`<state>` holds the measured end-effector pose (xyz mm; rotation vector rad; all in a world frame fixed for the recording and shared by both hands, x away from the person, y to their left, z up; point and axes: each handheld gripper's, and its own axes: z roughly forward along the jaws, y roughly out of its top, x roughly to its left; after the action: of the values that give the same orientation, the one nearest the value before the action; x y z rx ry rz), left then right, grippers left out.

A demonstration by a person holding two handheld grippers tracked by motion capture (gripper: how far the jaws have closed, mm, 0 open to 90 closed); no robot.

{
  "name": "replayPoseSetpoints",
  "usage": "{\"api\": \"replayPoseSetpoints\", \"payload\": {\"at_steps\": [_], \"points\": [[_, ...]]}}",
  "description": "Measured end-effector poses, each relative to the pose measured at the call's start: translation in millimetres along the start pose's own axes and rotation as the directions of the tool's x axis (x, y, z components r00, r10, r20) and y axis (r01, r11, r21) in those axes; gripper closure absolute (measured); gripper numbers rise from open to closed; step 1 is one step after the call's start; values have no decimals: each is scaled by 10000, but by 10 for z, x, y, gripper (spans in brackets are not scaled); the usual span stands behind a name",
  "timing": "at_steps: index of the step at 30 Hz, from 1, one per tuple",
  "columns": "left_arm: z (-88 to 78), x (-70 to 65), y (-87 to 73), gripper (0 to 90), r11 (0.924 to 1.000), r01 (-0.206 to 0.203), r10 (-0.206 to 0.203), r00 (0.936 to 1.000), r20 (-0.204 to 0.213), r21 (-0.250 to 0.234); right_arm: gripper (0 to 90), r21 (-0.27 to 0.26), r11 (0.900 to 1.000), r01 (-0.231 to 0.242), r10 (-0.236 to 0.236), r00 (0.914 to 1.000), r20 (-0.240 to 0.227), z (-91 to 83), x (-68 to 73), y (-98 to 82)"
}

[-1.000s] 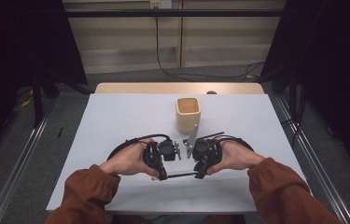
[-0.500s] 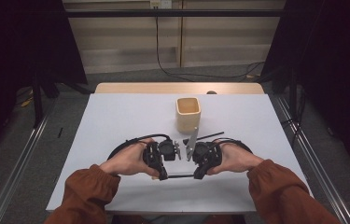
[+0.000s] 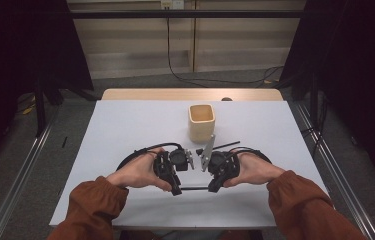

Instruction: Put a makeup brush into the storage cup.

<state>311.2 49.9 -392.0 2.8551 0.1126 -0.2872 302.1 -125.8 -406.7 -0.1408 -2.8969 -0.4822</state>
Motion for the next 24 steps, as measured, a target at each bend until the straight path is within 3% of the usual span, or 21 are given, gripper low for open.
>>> {"api": "replayPoseSetpoints", "payload": {"at_steps": [2,4,6,7,8,10,12,13,14,15,16,17,21,24], "points": [[-6,2,-1,500,9996,89,-90,9999,-60,-251,865,29,10000,-50,50,9999,-92,3,1,-3],[-14,10,-1,444,9997,-37,36,10000,-47,-256,866,4,10000,-23,23,10000,-97,8,0,-1],[-17,13,0,350,9991,110,-116,9998,-136,-401,866,-203,9997,150,-147,9998,117,20,-18,1],[-17,14,0,316,9990,135,-141,9998,-139,-418,865,-30,10000,-65,64,10000,-54,14,-9,4],[-17,14,0,290,9990,135,-141,9998,-139,-418,865,-134,9999,88,-88,10000,20,23,-25,3],[-1,14,-3,200,9979,241,-275,9981,-558,-599,865,-170,9998,53,-52,10000,54,22,-30,-3],[-15,40,-7,133,9972,390,-429,9973,-596,-645,865,-53,9998,-172,172,9998,-21,3,-23,-8],[-9,42,-15,113,9950,533,-591,9959,-679,-849,865,-62,9997,-235,234,9997,-22,-2,-19,-11],[-23,65,-23,107,9960,432,-481,9969,-625,-780,865,-192,9998,-102,103,9999,22,2,-29,-16],[-16,59,-33,95,9931,653,-712,9957,-587,-973,865,-123,9996,-250,250,9997,33,-5,-17,-18],[-30,78,-38,78,9950,493,-542,9970,-552,-868,865,-76,9996,-275,275,9996,2,-12,-16,-19],[-24,71,-48,69,9916,693,-749,9960,-480,-1095,865,-92,9996,-249,249,9997,-16,-13,-18,-23],[-48,95,-81,52,9906,511,-576,9972,-482,-1267,865,-153,9995,-278,278,9996,26,-18,-23,-39],[-62,115,-129,50,9812,850,-963,9936,-583,-1730,865,-170,9988,-458,458,9989,28,-36,-16,-58]]}}
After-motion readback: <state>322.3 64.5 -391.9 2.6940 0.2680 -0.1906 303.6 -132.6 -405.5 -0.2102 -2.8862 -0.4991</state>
